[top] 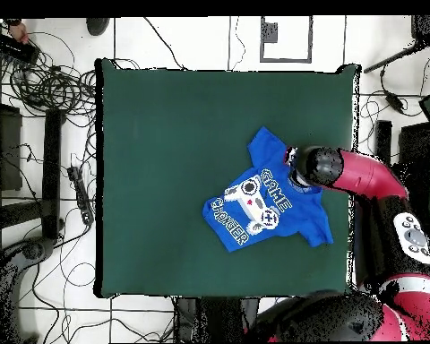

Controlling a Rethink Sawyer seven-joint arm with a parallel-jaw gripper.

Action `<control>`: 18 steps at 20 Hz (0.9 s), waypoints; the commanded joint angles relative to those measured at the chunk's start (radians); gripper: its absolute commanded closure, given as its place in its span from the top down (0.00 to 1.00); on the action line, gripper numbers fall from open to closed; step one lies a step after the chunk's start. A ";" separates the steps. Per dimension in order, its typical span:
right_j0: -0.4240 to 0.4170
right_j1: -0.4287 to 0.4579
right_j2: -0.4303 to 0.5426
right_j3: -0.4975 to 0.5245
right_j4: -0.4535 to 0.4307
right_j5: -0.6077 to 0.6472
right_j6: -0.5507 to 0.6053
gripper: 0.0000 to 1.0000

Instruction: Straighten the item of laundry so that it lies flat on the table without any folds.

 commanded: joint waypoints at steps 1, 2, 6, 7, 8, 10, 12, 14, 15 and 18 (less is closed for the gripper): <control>0.033 -0.077 0.095 0.118 0.033 0.003 0.012 1.00; 0.029 -0.089 0.097 0.133 0.035 0.007 0.008 1.00; 0.025 -0.111 0.098 0.161 0.036 0.009 0.006 1.00; 0.022 -0.112 0.102 0.163 0.037 0.011 0.002 1.00; 0.023 -0.114 0.102 0.162 0.037 0.016 0.001 1.00; 0.025 -0.134 0.099 0.178 0.041 0.028 0.003 1.00; 0.027 -0.159 0.096 0.199 0.045 0.044 0.003 1.00; 0.029 -0.175 0.092 0.216 0.049 0.052 0.008 1.00; 0.031 -0.175 0.090 0.218 0.048 0.049 0.011 1.00; 0.035 -0.177 0.086 0.228 0.046 0.041 0.019 1.00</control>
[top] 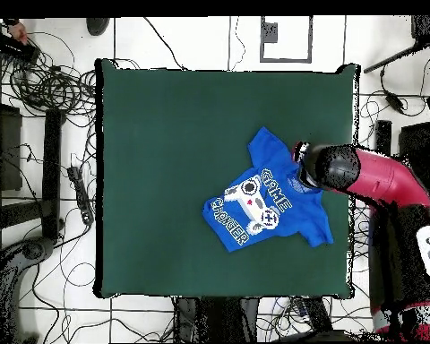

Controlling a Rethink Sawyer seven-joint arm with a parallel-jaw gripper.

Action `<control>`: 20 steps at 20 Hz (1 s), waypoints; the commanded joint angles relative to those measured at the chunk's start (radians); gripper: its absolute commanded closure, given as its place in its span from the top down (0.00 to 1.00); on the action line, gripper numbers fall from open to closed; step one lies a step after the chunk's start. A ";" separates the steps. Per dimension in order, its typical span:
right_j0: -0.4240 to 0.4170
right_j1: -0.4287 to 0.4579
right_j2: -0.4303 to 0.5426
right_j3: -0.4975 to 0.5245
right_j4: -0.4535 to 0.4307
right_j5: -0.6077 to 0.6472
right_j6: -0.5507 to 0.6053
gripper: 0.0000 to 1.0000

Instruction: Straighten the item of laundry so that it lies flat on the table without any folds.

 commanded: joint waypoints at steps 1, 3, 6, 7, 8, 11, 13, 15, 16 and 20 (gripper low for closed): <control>0.040 -0.016 0.085 0.147 0.038 0.036 0.024 1.00; 0.042 -0.031 0.083 0.173 0.039 0.030 0.033 1.00; 0.045 -0.056 0.082 0.218 0.046 0.024 0.046 1.00; 0.044 -0.061 0.084 0.232 0.046 0.014 0.048 1.00; 0.046 -0.065 0.084 0.239 0.047 0.012 0.050 1.00; 0.045 -0.078 0.090 0.260 0.038 -0.001 0.037 1.00; 0.046 -0.092 0.090 0.277 0.024 -0.023 0.030 1.00; 0.043 -0.101 0.092 0.291 0.020 -0.025 0.022 1.00; 0.038 -0.103 0.098 0.297 0.018 -0.024 0.012 1.00; 0.034 -0.113 0.102 0.318 0.023 -0.022 0.011 1.00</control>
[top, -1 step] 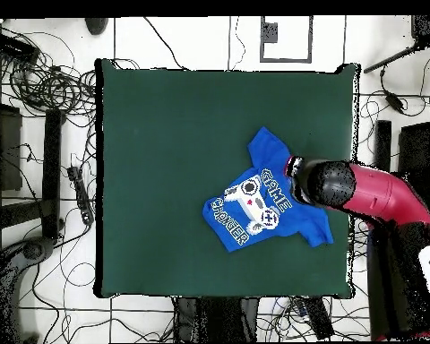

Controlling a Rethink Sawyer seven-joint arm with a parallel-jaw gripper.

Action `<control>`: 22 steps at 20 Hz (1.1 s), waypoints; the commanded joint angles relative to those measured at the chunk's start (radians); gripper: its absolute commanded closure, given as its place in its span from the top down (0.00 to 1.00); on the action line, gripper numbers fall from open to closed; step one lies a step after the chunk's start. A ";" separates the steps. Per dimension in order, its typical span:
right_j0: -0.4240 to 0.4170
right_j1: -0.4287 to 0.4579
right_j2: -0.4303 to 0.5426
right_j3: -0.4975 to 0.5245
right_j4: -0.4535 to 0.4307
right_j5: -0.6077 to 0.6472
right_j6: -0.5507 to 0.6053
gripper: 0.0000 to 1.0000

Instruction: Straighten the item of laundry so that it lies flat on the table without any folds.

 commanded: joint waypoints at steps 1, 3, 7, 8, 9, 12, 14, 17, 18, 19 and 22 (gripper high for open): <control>0.033 0.004 0.102 0.157 0.018 -0.022 0.014 1.00; 0.035 -0.005 0.100 0.167 0.021 -0.022 0.021 1.00; 0.042 -0.020 0.093 0.189 0.024 -0.025 0.038 1.00; 0.046 -0.028 0.089 0.199 0.024 -0.033 0.047 1.00; 0.052 -0.035 0.082 0.206 0.017 -0.054 0.059 1.00; 0.057 -0.058 0.069 0.242 0.006 -0.113 0.090 1.00; 0.051 -0.078 0.073 0.271 0.013 -0.125 0.094 1.00; 0.035 -0.108 0.091 0.304 0.023 -0.122 0.070 1.00; 0.031 -0.112 0.096 0.310 0.025 -0.116 0.060 1.00; 0.026 -0.116 0.101 0.318 0.027 -0.121 0.055 1.00; 0.012 -0.133 0.112 0.352 0.029 -0.156 0.057 1.00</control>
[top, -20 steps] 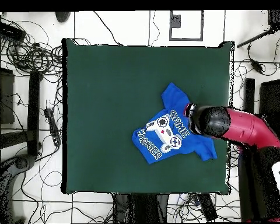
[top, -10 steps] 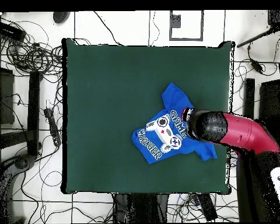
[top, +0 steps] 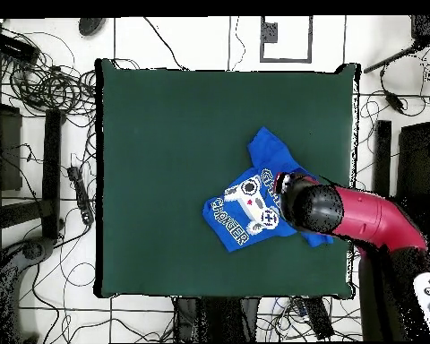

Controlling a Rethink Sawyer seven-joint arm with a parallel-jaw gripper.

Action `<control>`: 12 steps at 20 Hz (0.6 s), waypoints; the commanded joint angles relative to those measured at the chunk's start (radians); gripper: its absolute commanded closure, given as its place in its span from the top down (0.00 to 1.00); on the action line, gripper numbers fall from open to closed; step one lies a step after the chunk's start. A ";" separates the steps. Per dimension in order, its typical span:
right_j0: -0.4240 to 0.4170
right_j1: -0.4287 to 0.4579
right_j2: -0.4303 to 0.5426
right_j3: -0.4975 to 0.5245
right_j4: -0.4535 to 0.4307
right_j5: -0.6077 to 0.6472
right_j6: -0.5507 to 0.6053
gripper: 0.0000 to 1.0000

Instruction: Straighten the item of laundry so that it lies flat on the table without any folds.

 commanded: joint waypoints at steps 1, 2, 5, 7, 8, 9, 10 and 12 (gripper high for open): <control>0.004 -0.017 0.118 0.181 0.034 -0.059 0.050 1.00; -0.003 -0.018 0.125 0.187 0.039 -0.055 0.044 1.00; -0.028 -0.053 0.133 0.187 0.041 -0.017 0.002 1.00; -0.047 -0.102 0.133 0.191 0.045 0.019 -0.025 1.00; -0.049 -0.135 0.125 0.191 0.045 0.034 -0.031 1.00; -0.050 -0.166 0.117 0.192 0.044 0.053 -0.039 1.00; -0.057 -0.187 0.118 0.195 0.047 0.066 -0.047 1.00; -0.069 -0.205 0.124 0.195 0.045 0.080 -0.064 1.00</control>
